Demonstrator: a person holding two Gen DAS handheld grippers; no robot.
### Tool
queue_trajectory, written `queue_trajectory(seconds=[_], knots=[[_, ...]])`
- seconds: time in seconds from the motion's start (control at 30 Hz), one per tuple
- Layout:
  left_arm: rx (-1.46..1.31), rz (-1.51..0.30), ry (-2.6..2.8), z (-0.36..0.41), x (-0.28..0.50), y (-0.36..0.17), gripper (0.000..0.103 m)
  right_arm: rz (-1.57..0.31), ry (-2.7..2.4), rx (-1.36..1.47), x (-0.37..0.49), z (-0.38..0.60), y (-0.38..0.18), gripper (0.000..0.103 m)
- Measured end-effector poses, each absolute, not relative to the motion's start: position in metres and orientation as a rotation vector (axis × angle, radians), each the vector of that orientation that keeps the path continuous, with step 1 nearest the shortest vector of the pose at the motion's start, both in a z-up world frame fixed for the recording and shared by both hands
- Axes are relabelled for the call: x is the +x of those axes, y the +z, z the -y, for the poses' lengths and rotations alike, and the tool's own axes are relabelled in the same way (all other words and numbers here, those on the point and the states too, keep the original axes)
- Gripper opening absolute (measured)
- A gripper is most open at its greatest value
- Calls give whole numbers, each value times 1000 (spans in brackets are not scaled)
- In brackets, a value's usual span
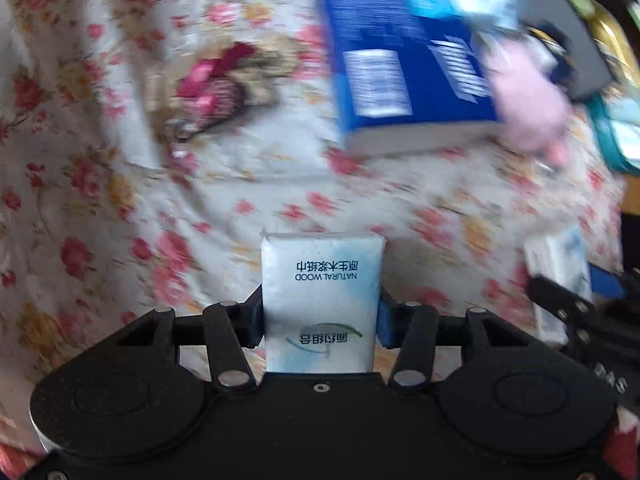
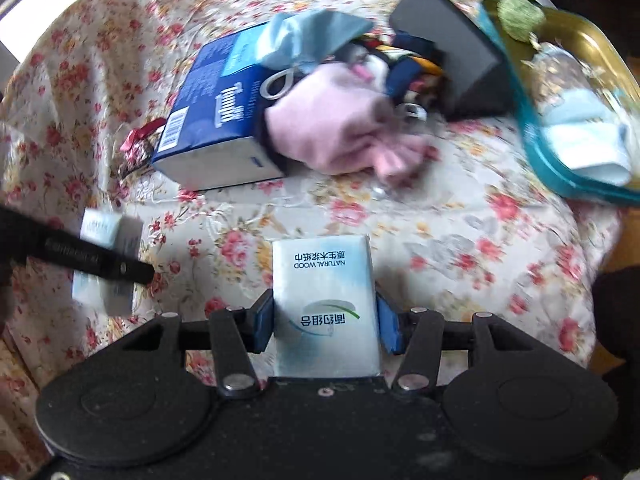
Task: Organize soft objects
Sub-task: 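Carry the tissue pack into the gold tray and open the left tool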
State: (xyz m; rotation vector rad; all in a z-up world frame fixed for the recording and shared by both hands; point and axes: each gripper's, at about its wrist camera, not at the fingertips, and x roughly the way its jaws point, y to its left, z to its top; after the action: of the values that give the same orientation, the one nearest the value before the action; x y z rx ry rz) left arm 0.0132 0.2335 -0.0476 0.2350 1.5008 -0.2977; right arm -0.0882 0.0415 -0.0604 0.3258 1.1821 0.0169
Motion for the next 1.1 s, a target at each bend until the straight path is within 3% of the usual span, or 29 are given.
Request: queue_trajectory(seconds=[0.3,0.6,1.1], knots=[[245,-1315,-485,-140,-9,-1,50,-1076,-142,402,-116,40,-43,51],[143,-1148,-579,-48,21,33,50,-879,-374,449,-96,128,-20,51],[183,-1081,-643,91,76,29,50,-720,-448,593,-77,201,-42,51]])
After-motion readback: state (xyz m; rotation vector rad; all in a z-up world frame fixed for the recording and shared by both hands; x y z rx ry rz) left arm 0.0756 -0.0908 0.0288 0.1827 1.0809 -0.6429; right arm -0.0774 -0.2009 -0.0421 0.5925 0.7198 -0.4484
